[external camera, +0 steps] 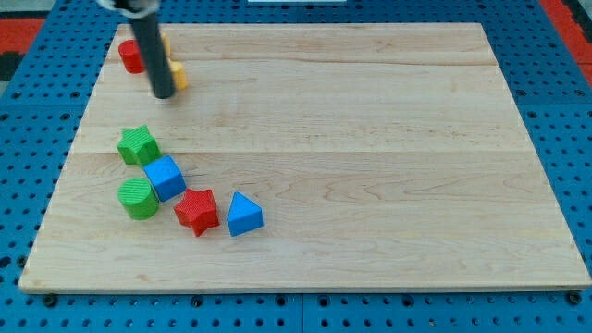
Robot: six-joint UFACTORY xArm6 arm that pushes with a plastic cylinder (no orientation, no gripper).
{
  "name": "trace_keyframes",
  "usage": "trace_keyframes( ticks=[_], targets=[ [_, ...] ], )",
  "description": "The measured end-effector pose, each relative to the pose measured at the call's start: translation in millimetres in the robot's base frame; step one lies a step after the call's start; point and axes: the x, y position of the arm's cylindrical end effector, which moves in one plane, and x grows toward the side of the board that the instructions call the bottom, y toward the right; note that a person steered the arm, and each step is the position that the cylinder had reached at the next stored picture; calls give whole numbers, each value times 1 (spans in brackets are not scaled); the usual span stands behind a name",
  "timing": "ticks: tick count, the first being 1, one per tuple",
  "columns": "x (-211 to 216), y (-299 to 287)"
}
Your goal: Move the blue triangle closer to the green circle
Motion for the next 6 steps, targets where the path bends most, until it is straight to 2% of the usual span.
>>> trace_keyframes(
  ticks=[1,3,4,5,6],
  targets=[
    [18,29],
    [182,196],
    [239,279],
    [283,214],
    [264,115]
  ],
)
